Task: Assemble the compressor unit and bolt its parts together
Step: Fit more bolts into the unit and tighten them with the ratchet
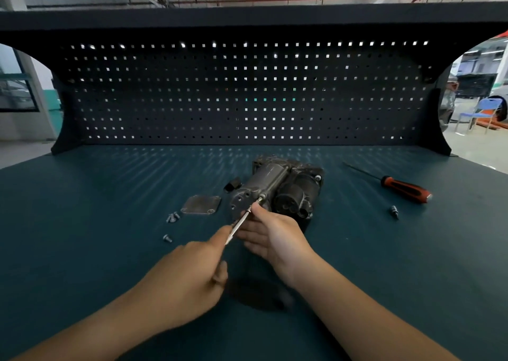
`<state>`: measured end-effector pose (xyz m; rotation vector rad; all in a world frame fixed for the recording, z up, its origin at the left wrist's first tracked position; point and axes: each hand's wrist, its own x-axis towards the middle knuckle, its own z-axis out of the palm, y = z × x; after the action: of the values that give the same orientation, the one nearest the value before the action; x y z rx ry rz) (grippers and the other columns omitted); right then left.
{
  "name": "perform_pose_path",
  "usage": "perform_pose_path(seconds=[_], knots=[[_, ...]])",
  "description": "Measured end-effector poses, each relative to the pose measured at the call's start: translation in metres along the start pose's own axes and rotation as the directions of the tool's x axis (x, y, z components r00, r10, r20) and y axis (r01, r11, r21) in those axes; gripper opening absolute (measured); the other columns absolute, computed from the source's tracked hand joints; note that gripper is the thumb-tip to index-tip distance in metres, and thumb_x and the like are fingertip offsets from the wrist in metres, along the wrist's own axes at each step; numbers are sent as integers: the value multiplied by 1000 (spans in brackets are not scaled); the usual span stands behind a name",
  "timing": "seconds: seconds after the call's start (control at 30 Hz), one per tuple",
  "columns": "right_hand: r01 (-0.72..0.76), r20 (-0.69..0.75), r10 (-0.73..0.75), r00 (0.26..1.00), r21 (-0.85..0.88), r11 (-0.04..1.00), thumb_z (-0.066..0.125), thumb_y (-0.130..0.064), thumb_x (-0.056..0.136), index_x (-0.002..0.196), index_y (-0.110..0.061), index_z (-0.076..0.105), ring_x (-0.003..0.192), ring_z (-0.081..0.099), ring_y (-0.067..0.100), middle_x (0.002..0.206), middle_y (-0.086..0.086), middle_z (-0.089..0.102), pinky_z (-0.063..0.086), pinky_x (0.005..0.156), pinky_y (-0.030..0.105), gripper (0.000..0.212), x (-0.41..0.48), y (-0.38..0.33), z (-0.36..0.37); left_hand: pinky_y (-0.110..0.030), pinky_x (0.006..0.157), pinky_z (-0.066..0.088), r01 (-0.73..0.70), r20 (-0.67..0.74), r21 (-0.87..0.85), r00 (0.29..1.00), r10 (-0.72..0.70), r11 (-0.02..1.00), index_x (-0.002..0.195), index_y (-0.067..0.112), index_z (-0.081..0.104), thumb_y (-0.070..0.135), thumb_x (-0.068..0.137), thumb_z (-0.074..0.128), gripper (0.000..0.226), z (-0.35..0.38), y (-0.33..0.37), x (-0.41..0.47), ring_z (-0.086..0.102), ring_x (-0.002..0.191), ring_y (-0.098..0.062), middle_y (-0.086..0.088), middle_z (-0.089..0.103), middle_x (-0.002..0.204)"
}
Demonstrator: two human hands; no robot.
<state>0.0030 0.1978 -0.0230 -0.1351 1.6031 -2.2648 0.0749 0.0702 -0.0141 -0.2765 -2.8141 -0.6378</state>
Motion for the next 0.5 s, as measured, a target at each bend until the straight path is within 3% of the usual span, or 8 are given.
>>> perform_pose_path(seconds=[0.03, 0.07, 0.1, 0.17, 0.23, 0.3, 0.4, 0.5], knots=[[11, -7, -11, 1000, -9, 1000, 48, -29, 95, 91, -11, 63, 69, 67, 12, 78, 2, 72, 50, 76, 25, 24, 0, 0, 0, -17, 51, 38, 91, 40, -330, 996, -83, 940, 130, 24, 42, 8, 92, 46, 42, 0, 2, -1, 48, 50, -5, 9, 56, 59], [23, -10, -23, 1000, -14, 1000, 48, -29, 95, 91, -10, 62, 68, 66, 11, 78, 2, 71, 49, 74, 25, 24, 0, 0, 0, -17, 44, 36, 248, 160, -614, 969, -190, 749, 124, 21, 52, -1, 90, 46, 42, 0, 2, -3, 44, 42, -4, 6, 54, 53], [36, -10, -36, 999, -17, 999, 47, -28, 95, 91, -10, 61, 66, 66, 11, 78, 1, 71, 48, 74, 25, 23, 0, 0, 1, -17, 37, 33, 382, 306, -828, 921, -241, 411, 118, 14, 59, -8, 84, 49, 41, 1, -1, -6, 39, 36, -7, 4, 51, 51], [54, -6, -54, 999, -22, 998, 47, -28, 95, 89, -11, 61, 63, 65, 9, 72, -1, 71, 47, 75, 25, 22, -1, 1, 2, -16, 27, 27, 461, 514, -828, 852, -102, -320, 105, 0, 61, -10, 63, 69, 45, 2, -2, -7, 33, 29, -8, -1, 43, 50], [58, 0, -58, 998, -18, 998, 46, -28, 96, 89, -12, 61, 62, 66, 7, 69, -3, 71, 48, 75, 24, 23, -2, 1, 2, -15, 25, 23, 381, 489, -641, 872, 28, -666, 87, -2, 61, -18, 46, 77, 47, -3, 3, -7, 32, 26, -8, 2, 38, 49], [57, 8, -57, 998, -15, 998, 45, -30, 96, 92, -11, 62, 63, 66, 7, 73, -1, 71, 48, 75, 24, 25, -1, 2, 1, -13, 25, 21, 349, 453, -757, 890, -58, -552, 73, -1, 66, -5, 61, 67, 12, -3, 8, -6, 29, 25, -7, 2, 34, 47], [55, 13, -55, 998, -7, 998, 45, -30, 96, 92, -11, 63, 66, 68, 8, 75, -1, 72, 49, 79, 25, 27, 0, 3, -1, -13, 30, 22, 368, 367, -929, 898, -243, -44, 90, 11, 76, 2, 77, 46, 34, 2, 2, -1, 28, 29, -8, 0, 36, 46], [47, 19, -47, 999, 5, 999, 44, -29, 97, 88, -13, 64, 65, 69, 8, 72, -2, 73, 50, 75, 25, 27, 0, 3, 0, -18, 36, 27, 256, 136, -790, 959, -247, 557, 108, 31, 67, -5, 90, 39, 49, -5, -2, -2, 32, 34, -11, 1, 41, 44]])
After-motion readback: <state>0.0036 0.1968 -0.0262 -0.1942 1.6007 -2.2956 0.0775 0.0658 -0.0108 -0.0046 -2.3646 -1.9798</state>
